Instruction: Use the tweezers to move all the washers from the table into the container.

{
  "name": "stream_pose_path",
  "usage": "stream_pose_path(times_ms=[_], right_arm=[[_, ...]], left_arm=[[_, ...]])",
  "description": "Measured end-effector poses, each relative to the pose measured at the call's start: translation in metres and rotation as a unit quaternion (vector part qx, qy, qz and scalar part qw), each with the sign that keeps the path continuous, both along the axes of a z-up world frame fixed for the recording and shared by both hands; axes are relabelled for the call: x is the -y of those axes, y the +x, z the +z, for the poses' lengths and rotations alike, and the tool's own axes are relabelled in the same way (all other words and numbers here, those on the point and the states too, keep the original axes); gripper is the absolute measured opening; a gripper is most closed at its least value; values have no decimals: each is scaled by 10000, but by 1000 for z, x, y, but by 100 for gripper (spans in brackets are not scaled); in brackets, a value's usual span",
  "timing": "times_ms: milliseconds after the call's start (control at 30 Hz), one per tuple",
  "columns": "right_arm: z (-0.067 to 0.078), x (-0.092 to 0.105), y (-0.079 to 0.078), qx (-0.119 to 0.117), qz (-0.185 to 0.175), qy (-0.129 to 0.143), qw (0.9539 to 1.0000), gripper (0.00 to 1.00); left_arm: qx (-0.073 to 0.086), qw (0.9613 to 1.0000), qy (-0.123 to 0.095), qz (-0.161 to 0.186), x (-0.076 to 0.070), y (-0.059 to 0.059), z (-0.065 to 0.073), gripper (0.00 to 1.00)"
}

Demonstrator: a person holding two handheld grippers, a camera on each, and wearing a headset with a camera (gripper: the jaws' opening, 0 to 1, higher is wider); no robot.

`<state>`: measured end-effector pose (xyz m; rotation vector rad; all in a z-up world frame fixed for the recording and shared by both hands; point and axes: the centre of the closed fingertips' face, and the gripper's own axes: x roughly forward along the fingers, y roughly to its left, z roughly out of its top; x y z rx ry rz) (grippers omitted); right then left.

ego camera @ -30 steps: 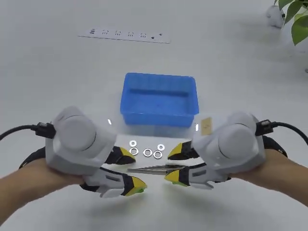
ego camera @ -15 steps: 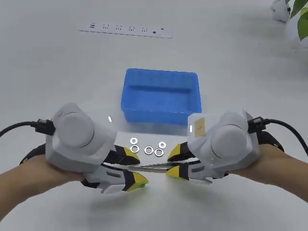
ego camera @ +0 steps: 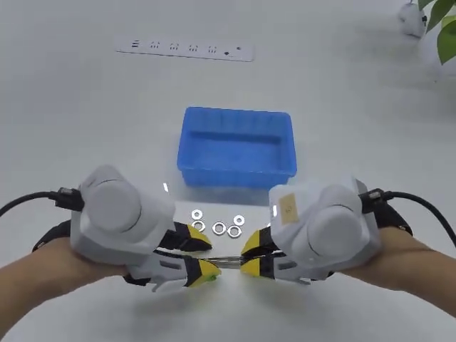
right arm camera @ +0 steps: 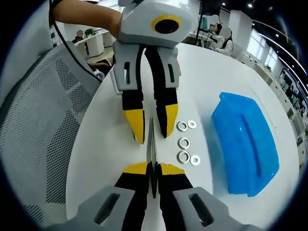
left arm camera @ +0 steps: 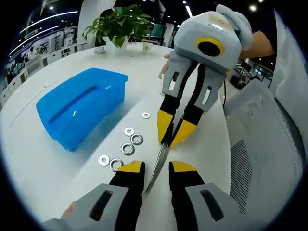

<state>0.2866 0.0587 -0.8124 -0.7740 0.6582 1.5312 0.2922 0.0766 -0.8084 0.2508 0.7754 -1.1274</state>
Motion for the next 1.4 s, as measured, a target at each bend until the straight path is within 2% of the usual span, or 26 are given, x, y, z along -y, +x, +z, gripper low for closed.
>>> stream_pose_path(times_ms=[267, 433, 667, 733, 933, 1100, 1300, 1400], right_arm=[[13, 0, 4, -36, -169, 228, 9996, 7], [12, 0, 0, -5, -106, 207, 9997, 8], [13, -2, -4, 48, 16, 222, 9997, 8], [15, -3, -4, 66, 33, 236, 9997, 8], [23, -3, -6, 87, 32, 364, 9993, 8], [29, 0, -10, 95, 21, 486, 9988, 8], [38, 1, -18, 194, 104, 694, 9973, 7], [44, 2, -23, 171, 122, 838, 9963, 7]], left_arm=[[55, 9999, 72, -49, -4, -1, -1, 19], [119, 9997, 186, -99, -7, -1, -3, 11], [106, 9993, 246, -245, -9, -8, 0, 9], [92, 9993, 227, -292, -10, -11, 4, 8], [233, 9985, 123, -481, -11, -17, 26, 7], [394, 9975, -131, -566, -8, -21, 51, 7], [506, 9964, -171, -652, -3, -28, 66, 7], [519, 9962, -247, -658, -1, -32, 74, 7]])
